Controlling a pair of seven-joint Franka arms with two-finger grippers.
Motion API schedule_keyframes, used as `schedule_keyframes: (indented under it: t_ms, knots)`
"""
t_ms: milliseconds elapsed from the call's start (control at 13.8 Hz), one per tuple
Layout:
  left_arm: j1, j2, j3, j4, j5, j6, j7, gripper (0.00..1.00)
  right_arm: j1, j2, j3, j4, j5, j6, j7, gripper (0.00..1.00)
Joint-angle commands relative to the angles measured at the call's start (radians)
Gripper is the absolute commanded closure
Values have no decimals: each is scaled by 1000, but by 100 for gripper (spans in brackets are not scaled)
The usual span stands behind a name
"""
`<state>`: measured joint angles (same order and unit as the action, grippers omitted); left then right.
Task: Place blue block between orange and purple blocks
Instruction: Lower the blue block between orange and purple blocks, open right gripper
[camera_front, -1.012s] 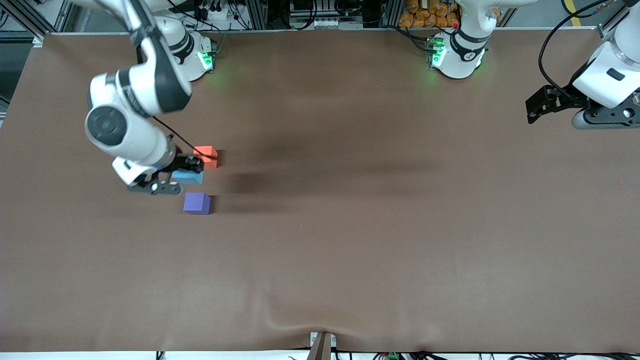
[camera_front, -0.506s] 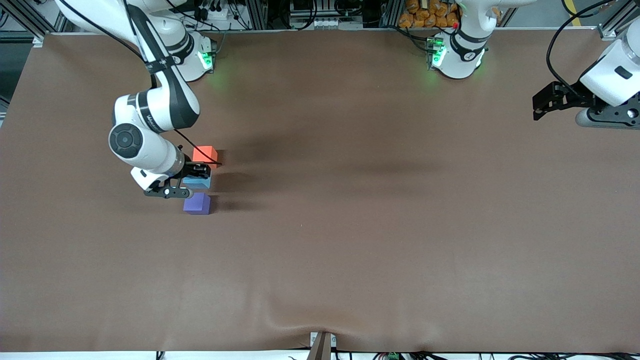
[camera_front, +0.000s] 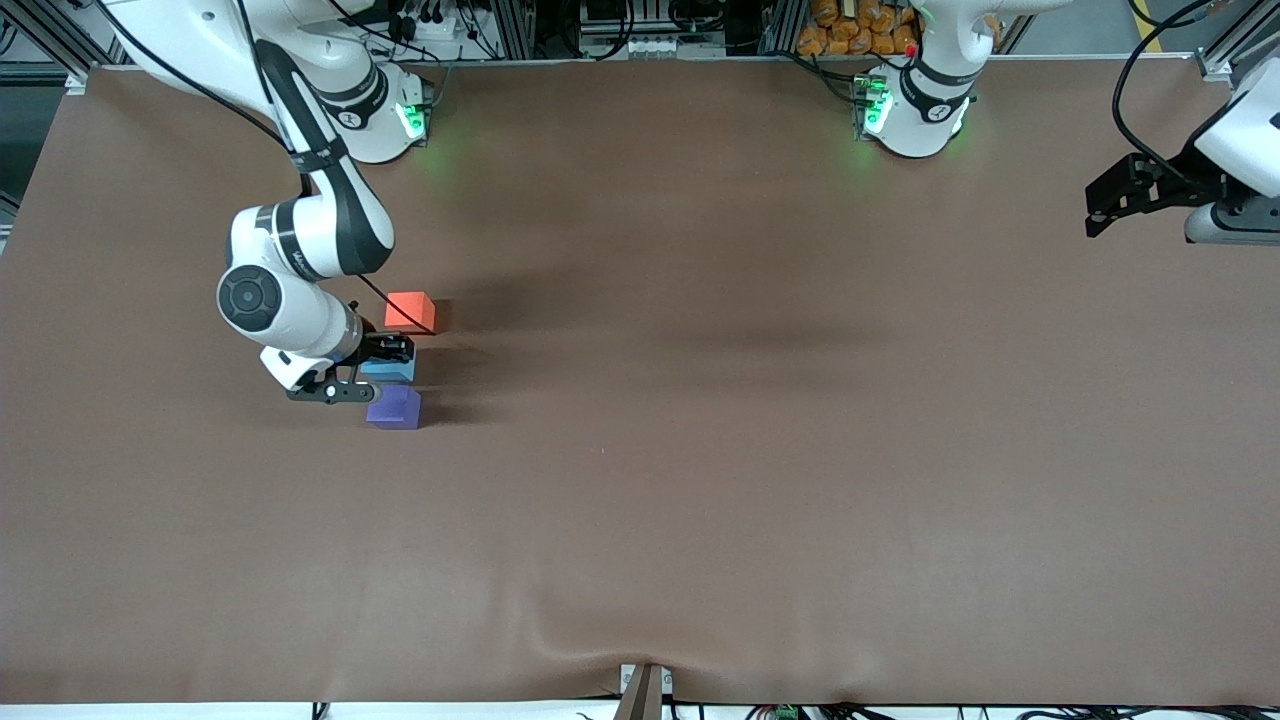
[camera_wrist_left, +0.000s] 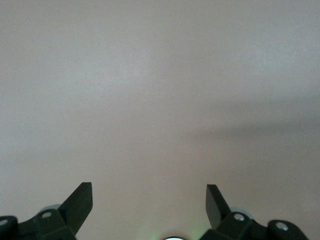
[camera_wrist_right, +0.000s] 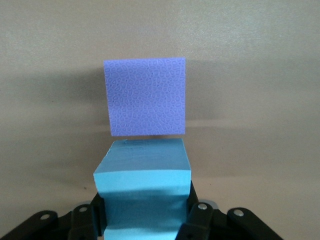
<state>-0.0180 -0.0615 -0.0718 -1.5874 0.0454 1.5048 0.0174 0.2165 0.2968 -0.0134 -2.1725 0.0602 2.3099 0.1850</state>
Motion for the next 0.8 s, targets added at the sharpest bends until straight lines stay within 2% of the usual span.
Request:
schedule_keyframes:
  t_ms: [0,651,723]
  knots:
    - [7,17,-2,29,-24,-28,3,0,-6,16,12,-18,15,52,-24,100]
    - [9,26,-2,32,-24,-28,7,0,-8,73,12,-64,16,166,-25,100]
    - [9,26,-2,32,-22,-28,7,0,-5,79,12,-64,16,166,-25,95]
